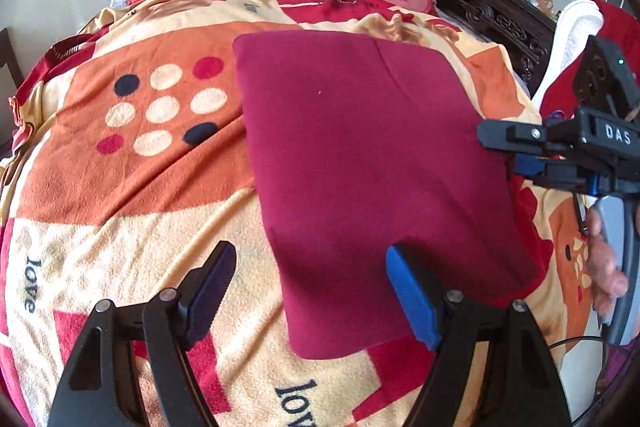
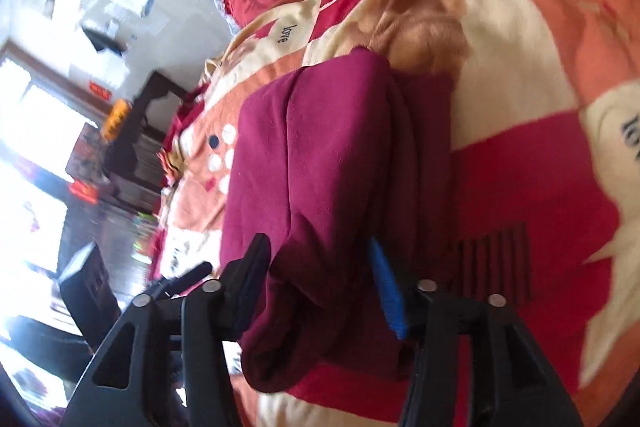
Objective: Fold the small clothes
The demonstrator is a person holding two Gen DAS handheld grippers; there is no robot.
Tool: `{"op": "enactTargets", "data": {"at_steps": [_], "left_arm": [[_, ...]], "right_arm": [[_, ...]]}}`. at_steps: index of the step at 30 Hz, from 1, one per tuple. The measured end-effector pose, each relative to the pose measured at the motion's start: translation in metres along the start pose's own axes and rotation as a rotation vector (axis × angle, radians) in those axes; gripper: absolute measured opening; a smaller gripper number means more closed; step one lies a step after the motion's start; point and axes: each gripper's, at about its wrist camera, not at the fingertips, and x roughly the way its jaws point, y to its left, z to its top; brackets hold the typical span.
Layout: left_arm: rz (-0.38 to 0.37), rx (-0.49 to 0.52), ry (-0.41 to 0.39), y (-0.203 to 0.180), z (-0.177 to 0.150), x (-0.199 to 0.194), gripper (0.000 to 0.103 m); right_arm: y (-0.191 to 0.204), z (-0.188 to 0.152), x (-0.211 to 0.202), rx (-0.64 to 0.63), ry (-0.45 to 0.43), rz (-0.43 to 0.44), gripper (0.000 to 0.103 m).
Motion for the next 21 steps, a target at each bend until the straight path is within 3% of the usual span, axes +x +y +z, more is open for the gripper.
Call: {"op": "enactTargets", "data": {"at_steps": [2,4,5,6,8,11,14,17,18,21], "left_arm": [[-0.001,-0.006,0.005,0.0,-0.001,0.001,0.081],[0.003,-0.005,0.004,-0.001,-0.001,0.0,0.081],[0.007,-0.003,0.002,-0.002,0.0,-0.001,0.081],[0.008,-0.003,-0.003,-0.002,0.002,-0.004,0.081],[0.001,-0.006,-0.026,-0.003,0.007,-0.01,0.081],[0.014,-0.002,-0.049,-0.004,0.012,-0.011,0.081],[0.027,-0.009,-0.012,-0.007,0.014,0.006,0.081],[0.027,-0.018,0.029,-0.006,0.01,0.022,0.081],[0.019,-0.024,0.027,-0.005,0.009,0.023,0.081],[0.024,-0.021,0.023,-0.004,0.009,0.026,0.082]], "right_arm": [[-0.007,0.003,0.013,0.043,0.017,-0.022,0.043],[-0.011,0.005,0.024,0.061,0.03,-0.018,0.039],[-0.009,0.007,0.027,0.043,0.025,-0.018,0.021],[-0.004,0.009,0.027,0.007,0.013,-0.05,0.012],[0.007,0.01,0.016,-0.048,-0.018,-0.077,0.005],[0.029,0.008,-0.003,-0.189,-0.067,-0.169,0.004],[0.022,0.008,0.011,-0.203,-0.034,-0.282,0.004],[0.013,0.006,0.021,-0.213,-0.015,-0.308,0.007],[0.013,0.007,0.015,-0.202,-0.026,-0.305,0.014],[0.029,0.014,-0.016,-0.206,-0.163,-0.396,0.017]]}}
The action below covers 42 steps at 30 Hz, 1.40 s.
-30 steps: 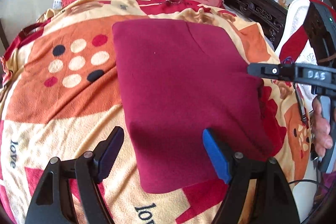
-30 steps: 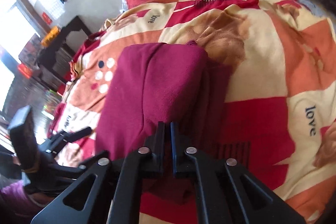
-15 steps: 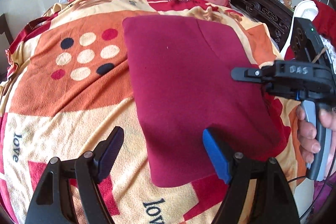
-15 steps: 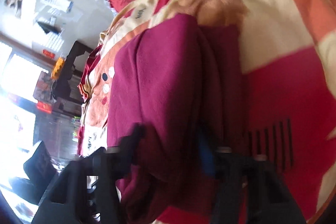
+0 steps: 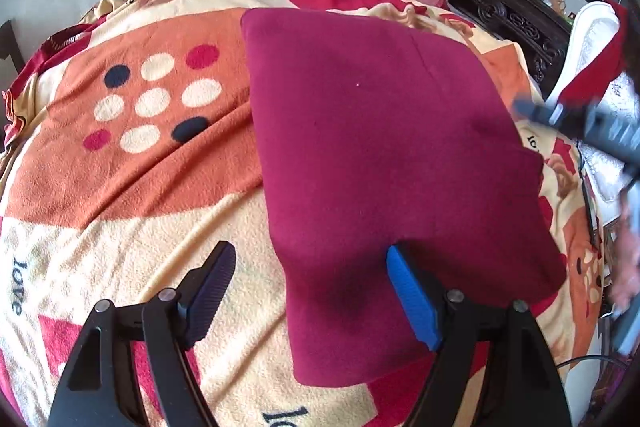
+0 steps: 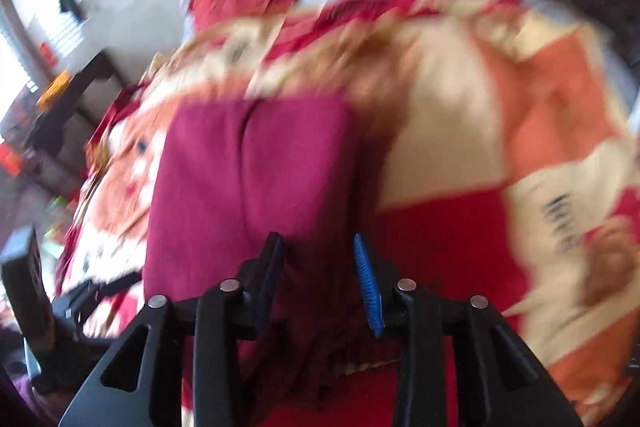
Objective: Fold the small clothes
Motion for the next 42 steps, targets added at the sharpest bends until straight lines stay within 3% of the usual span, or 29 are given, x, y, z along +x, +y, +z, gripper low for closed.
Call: {"op": "enactTargets", "data": {"at_steps": [2,4,7,10,12,16,19,22,24,27,31,35,37,42], "left_arm": [[-0.009,-0.003,0.002,0.0,0.001,0.001,0.082],[-0.011,0.001,0.001,-0.001,0.001,0.003,0.083],[-0.009,-0.001,0.002,-0.002,0.002,0.006,0.085],[-0.016,-0.004,-0.003,-0.003,0.003,0.007,0.086],[-0.011,0.0,-0.006,-0.005,0.004,0.007,0.086],[-0.008,0.013,0.001,-0.008,0.003,0.009,0.086],[-0.006,0.01,0.0,-0.008,0.003,0.01,0.086],[-0.001,0.009,0.001,-0.008,0.002,0.009,0.086],[-0.002,0.016,0.006,-0.01,0.001,0.01,0.088],[0.018,0.023,0.006,-0.015,0.0,0.01,0.088],[0.023,0.017,-0.001,-0.014,0.001,0.005,0.087],[0.024,0.012,-0.002,-0.012,0.001,0.004,0.088],[0.023,0.009,-0.002,-0.011,0.0,0.004,0.088],[0.009,-0.016,0.001,-0.008,-0.001,-0.002,0.088]], "right_arm": [[0.011,0.012,-0.013,-0.044,-0.065,0.027,0.017],[0.03,0.024,-0.006,-0.112,-0.056,0.085,0.017],[0.046,0.034,0.029,-0.158,-0.011,0.051,0.016],[0.029,0.04,0.078,-0.1,0.076,-0.022,0.006],[0.009,0.038,0.09,-0.055,0.085,0.007,0.001],[0.01,0.036,0.065,-0.078,0.089,0.024,0.001],[0.028,0.019,0.027,-0.165,0.086,0.078,0.005],[0.039,-0.009,0.014,-0.24,0.108,0.056,0.005],[0.035,-0.033,0.027,-0.294,0.141,-0.042,0.007],[0.019,-0.044,0.035,-0.233,0.118,-0.031,0.012],[0.014,-0.04,0.012,-0.158,0.09,0.002,0.013],[0.025,-0.043,-0.008,-0.17,0.057,0.009,0.016],[0.027,-0.049,-0.011,-0.165,0.061,-0.011,0.021],[0.014,-0.052,-0.006,-0.069,0.08,0.011,0.023]]}}
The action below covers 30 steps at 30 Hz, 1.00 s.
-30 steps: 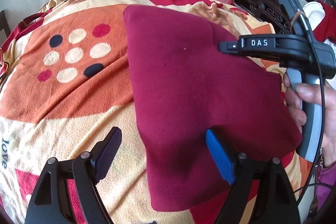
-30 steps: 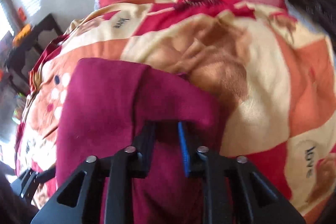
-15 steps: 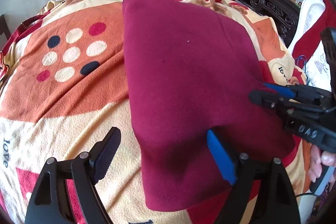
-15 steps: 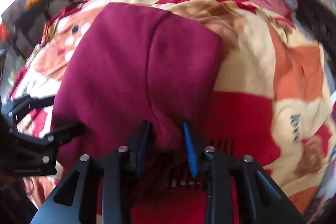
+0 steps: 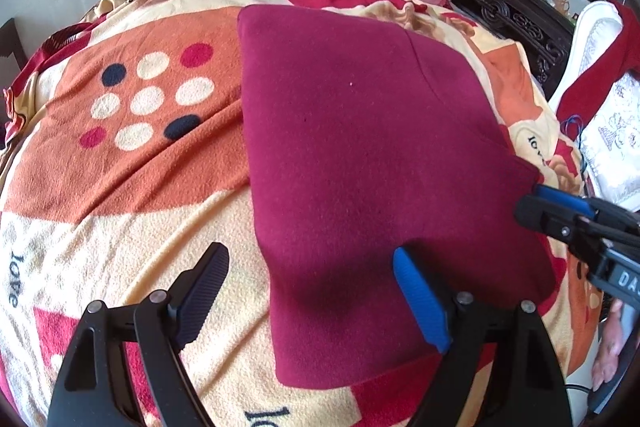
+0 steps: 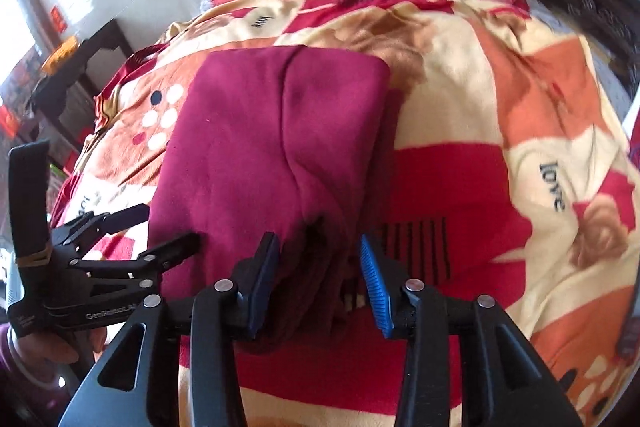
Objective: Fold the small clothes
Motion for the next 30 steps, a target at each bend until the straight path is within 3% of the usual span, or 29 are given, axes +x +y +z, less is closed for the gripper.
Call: {"op": "enactTargets", "data": {"at_steps": [5,7,8,9,10,12,15,20,23,27,30], "left_arm": [[-0.007,0.002,-0.002,-0.002,-0.002,-0.006,0.088],[0.005,0.016,-0.004,-0.005,-0.004,-0.005,0.088],[0.008,0.019,-0.001,-0.006,-0.005,-0.003,0.088],[0.007,0.019,0.004,-0.006,-0.006,-0.002,0.088],[0.006,0.018,0.007,-0.006,-0.006,0.0,0.088],[0.005,0.017,0.01,-0.007,-0.006,0.002,0.088],[0.006,0.011,0.011,-0.008,-0.006,0.003,0.088],[0.009,0.017,0.007,-0.009,-0.006,0.005,0.088],[0.009,0.014,0.006,-0.009,-0.006,0.006,0.088],[0.007,0.016,0.016,-0.008,-0.006,0.007,0.088],[-0.005,0.028,0.015,-0.005,-0.003,0.003,0.088]], "right_arm": [[-0.016,0.017,-0.002,0.109,-0.054,0.042,0.032],[-0.023,0.026,0.009,0.152,-0.038,0.053,0.033],[-0.023,0.03,0.02,0.151,0.012,0.046,0.021],[-0.018,0.032,0.025,0.118,0.031,0.045,0.002],[-0.012,0.033,0.025,0.076,0.021,0.024,0.001],[0.004,0.033,0.022,-0.05,-0.032,-0.117,0.0],[0.004,0.034,0.023,-0.064,-0.032,-0.205,0.0],[0.001,0.027,-0.013,-0.014,-0.101,-0.064,0.0],[0.016,0.019,-0.016,-0.063,-0.099,-0.006,0.009],[0.02,0.004,0.024,-0.128,0.007,-0.149,0.012],[0.006,0.004,0.022,-0.069,-0.002,-0.086,0.012]]}}
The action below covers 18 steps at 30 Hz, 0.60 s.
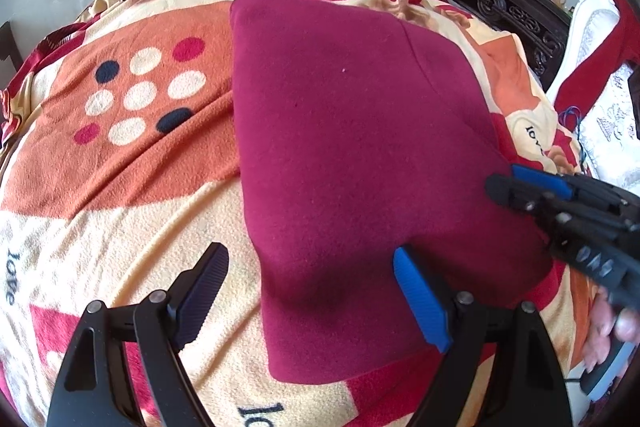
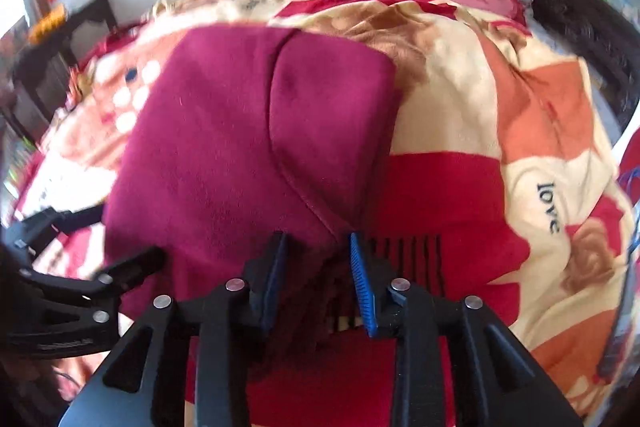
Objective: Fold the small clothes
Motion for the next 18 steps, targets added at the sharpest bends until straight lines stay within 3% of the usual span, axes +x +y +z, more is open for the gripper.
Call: {"op": "enactTargets", "data": {"at_steps": [4,6,14,18], "left_arm": [[-0.083,-0.038,-0.044,0.016,0.015,-0.01,0.088],[-0.12,-0.067,-0.048,0.026,0.023,-0.009,0.088],[-0.277,-0.159,0.04,0.042,0.036,0.031,0.092],[-0.29,-0.181,0.042,0.041,0.04,0.044,0.095]], "right_arm": [[-0.017,0.004,-0.019,0.064,-0.068,0.078,0.027],[-0.029,0.007,-0.02,0.111,-0.092,0.114,0.047],[-0.051,0.021,0.034,0.252,-0.016,0.315,0.057],[-0.054,0.024,0.061,0.318,0.014,0.418,0.059]]}}
